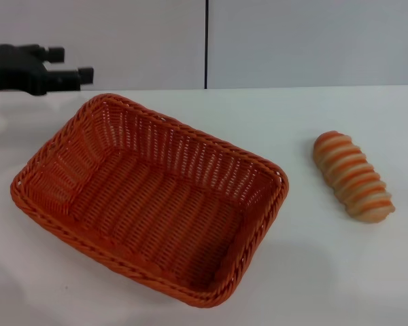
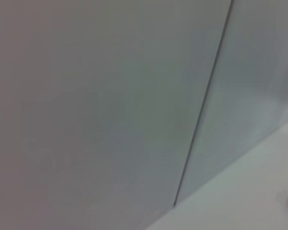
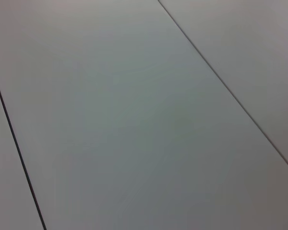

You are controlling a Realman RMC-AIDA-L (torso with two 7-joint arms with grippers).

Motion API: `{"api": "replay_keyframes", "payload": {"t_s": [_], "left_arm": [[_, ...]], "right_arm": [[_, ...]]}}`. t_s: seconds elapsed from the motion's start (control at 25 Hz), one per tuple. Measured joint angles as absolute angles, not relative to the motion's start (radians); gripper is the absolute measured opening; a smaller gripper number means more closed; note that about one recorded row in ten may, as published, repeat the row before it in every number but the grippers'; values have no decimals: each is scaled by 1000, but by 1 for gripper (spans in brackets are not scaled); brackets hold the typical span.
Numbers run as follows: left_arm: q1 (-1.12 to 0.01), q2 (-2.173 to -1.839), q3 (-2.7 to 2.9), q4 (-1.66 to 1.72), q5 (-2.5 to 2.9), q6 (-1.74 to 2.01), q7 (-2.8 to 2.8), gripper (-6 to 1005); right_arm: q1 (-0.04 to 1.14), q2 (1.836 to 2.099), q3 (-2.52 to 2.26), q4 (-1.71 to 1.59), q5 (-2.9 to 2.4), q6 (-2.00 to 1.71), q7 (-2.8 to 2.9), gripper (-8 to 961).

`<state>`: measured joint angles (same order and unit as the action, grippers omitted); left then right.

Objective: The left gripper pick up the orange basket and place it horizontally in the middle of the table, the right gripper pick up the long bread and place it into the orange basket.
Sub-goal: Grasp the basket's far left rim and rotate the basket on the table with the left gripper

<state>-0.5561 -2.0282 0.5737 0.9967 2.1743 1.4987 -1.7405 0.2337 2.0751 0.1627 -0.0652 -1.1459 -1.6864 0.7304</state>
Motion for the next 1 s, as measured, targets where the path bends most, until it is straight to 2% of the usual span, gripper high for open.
{"api": "replay_keyframes", "payload": {"t_s": [0.04, 0.08, 0.2, 1.0], "left_arm": [[-556, -2028, 574, 997, 2174, 1499, -1741, 736], [-562, -2046, 597, 997, 2226, 1470, -1741, 734], [-562, -2054, 611, 996, 2239, 1456, -1741, 730], [-557, -2057, 772, 915, 2253, 1319, -1794, 702]], "right_arm": [[232, 2076, 160, -64, -1146, -1686, 731, 683], [230, 2076, 160, -63, -1146, -1686, 731, 683], [228, 2076, 160, -63, -1146, -1685, 731, 684], [225, 2074, 143, -63, -1146, -1677, 732, 684]]}}
